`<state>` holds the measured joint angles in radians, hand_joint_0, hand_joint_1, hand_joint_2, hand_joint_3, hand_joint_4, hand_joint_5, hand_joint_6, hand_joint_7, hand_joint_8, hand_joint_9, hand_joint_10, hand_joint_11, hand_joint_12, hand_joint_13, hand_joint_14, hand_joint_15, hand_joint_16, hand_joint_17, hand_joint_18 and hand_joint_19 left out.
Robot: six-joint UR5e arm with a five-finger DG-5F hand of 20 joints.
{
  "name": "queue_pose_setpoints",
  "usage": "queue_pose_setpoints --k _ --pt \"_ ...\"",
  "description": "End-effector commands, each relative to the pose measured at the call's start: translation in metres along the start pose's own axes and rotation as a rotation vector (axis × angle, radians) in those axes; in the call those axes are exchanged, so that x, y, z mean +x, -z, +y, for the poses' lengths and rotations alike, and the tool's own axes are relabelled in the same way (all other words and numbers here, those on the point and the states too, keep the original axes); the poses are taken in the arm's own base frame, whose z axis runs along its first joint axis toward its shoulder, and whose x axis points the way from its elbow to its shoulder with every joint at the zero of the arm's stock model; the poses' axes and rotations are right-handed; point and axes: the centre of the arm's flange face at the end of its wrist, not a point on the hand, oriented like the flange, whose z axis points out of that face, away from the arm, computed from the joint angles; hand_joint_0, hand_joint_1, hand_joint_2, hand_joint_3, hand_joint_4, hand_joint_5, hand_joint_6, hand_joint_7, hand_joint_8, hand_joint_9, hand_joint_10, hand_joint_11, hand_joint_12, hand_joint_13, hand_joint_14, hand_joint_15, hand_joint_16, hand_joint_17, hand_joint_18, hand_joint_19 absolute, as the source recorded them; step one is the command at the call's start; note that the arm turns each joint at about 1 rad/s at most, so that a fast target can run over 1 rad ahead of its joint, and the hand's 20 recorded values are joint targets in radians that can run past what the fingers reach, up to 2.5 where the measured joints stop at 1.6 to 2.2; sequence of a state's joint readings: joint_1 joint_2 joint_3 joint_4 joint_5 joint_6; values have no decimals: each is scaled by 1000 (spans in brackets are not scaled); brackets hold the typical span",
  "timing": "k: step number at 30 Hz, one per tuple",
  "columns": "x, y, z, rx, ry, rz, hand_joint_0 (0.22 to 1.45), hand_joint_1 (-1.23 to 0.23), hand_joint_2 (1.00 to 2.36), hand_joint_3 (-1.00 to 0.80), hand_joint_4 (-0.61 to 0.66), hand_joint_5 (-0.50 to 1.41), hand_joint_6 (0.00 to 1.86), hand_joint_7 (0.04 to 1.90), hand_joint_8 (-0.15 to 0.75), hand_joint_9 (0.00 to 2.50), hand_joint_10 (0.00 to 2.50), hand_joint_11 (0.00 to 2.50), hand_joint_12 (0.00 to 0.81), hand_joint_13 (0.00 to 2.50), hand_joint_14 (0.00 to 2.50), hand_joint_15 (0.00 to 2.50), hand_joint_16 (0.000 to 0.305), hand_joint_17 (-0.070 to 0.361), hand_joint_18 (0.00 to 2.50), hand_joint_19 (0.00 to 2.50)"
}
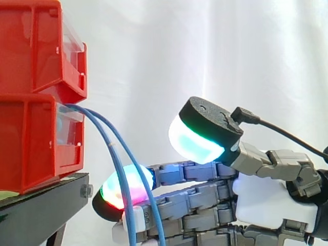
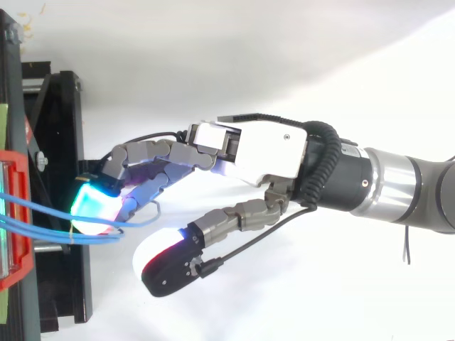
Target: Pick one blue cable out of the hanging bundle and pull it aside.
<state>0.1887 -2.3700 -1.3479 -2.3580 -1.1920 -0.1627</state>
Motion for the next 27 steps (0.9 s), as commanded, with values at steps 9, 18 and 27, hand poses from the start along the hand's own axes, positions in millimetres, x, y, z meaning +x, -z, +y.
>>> queue_pose_setpoints --k 9,18,27 --pt "3 -9 11 -4 -5 1 589 -676 1008 -392 115 -90 648 1127 284 705 4 109 345 511 9 232 48 108 443 413" --pt "3 -9 2 15 3 4 563 -720 1005 -442 142 -118 736 949 287 703 5 141 350 516 9 238 48 109 454 431" --pt "8 -8 -27 -2 -31 4 536 -641 1003 -459 153 -101 656 1035 292 702 4 127 358 515 9 245 50 112 455 441"
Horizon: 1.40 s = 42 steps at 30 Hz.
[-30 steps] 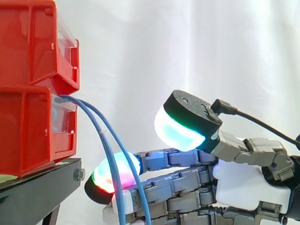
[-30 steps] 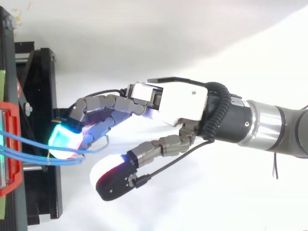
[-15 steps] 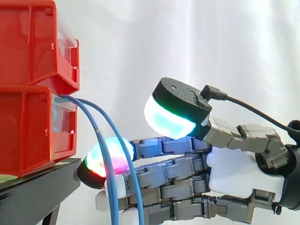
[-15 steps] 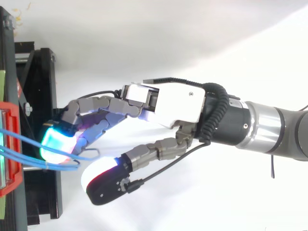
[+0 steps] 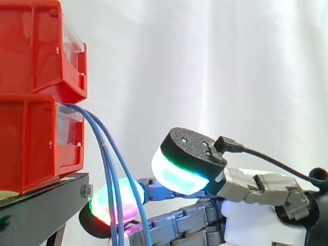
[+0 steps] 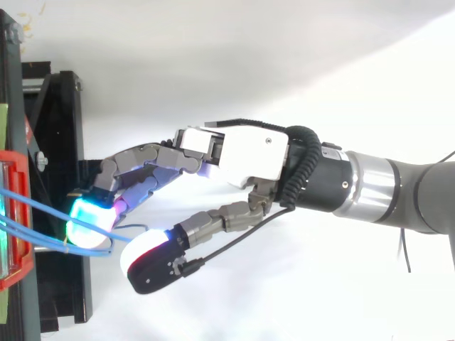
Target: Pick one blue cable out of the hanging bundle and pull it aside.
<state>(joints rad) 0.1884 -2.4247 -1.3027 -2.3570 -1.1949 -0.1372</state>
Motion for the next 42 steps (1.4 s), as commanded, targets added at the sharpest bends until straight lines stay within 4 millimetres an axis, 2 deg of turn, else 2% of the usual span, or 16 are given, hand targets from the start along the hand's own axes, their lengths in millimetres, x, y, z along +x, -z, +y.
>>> queue_pose_setpoints --k 1,2,6,18,26,34,37,39,42 --pt "2 -1 -5 -11 -10 2 536 -637 1003 -459 156 -100 652 1045 292 703 5 132 358 515 9 245 50 112 456 438" --pt "2 0 -15 -1 -8 3 534 -630 1003 -458 156 -98 645 1053 292 703 4 132 358 516 9 246 50 112 455 438" --pt "5 -6 -31 -14 -35 -1 534 -610 1003 -460 159 -97 638 1070 295 707 5 133 358 517 9 243 50 112 454 440" --pt "8 -16 -20 -26 -57 10 537 -647 1000 -500 151 -101 676 1027 298 725 5 145 356 533 9 250 50 112 473 438" --pt "16 -28 -4 -35 -57 13 530 -635 1000 -500 162 -100 698 998 305 749 5 156 355 560 10 258 50 112 496 449" --pt "25 -29 -1 -40 -34 20 583 -752 1000 -500 137 -108 772 983 299 776 6 175 345 596 10 274 47 106 530 461" --pt "33 -27 0 -37 -35 28 599 -761 1005 -434 91 -119 795 1038 299 776 6 191 345 601 11 279 46 104 541 465" --pt "33 -26 -1 -32 -35 24 601 -769 1011 -360 82 -140 853 993 299 779 7 211 346 603 11 282 46 104 546 463" --pt "33 -26 -1 -29 -34 22 609 -772 1009 -374 88 -147 873 933 301 782 7 215 346 609 13 292 46 104 547 471"
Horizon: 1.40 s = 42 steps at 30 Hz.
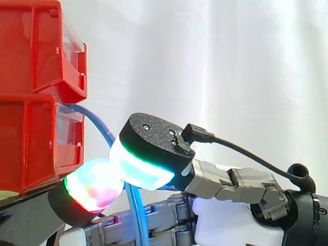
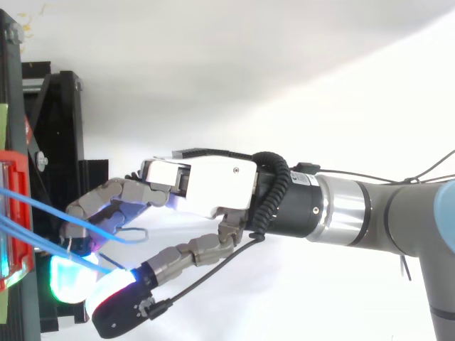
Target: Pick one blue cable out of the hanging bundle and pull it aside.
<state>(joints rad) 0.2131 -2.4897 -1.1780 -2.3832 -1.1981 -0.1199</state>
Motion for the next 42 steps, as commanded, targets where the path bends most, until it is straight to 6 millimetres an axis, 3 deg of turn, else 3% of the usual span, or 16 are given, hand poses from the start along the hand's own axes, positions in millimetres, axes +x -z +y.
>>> queue_pose_setpoints --k 1,6,23,42 --pt "1 1 0 4 -1 -1 611 -771 1010 -384 93 -148 874 925 300 782 7 215 344 610 12 289 46 104 547 474" --pt "-5 0 -1 6 -10 -4 584 -724 1000 -492 116 -140 868 889 301 799 8 226 347 615 11 291 47 105 556 477" --pt "-20 1 -5 40 -38 -16 511 -603 1000 -500 145 -130 809 891 319 812 9 221 367 616 11 303 51 115 563 504" --pt "-29 1 -7 52 -33 -22 513 -624 1000 -500 163 -114 717 966 317 796 7 225 368 617 13 303 52 116 567 510"
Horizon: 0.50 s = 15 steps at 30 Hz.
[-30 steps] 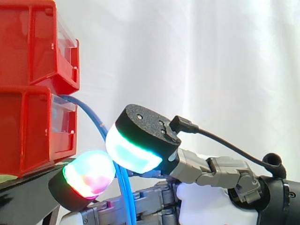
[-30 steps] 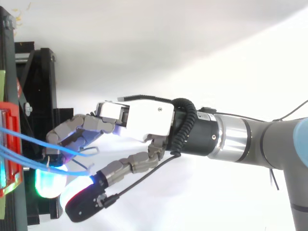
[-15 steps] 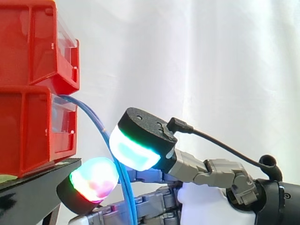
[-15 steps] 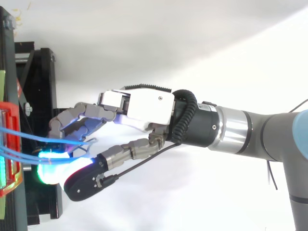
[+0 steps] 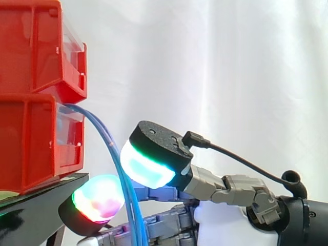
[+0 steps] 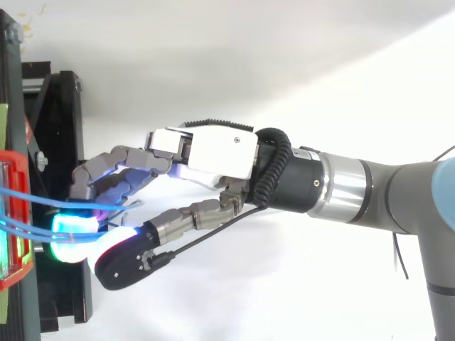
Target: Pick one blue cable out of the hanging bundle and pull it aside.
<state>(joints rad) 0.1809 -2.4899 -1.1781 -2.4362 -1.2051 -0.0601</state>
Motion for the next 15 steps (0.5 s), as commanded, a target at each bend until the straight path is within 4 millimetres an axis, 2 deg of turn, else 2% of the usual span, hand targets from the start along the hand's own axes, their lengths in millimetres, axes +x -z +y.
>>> queue_pose_setpoints --k 1,15 --pt "-4 0 -1 2 1 -4 513 -623 1000 -500 164 -114 712 970 317 796 7 225 369 617 11 310 51 116 568 507" --pt "-23 -2 -6 10 -6 9 509 -616 1000 -500 167 -101 648 1053 318 793 7 217 370 618 11 311 52 117 571 515"
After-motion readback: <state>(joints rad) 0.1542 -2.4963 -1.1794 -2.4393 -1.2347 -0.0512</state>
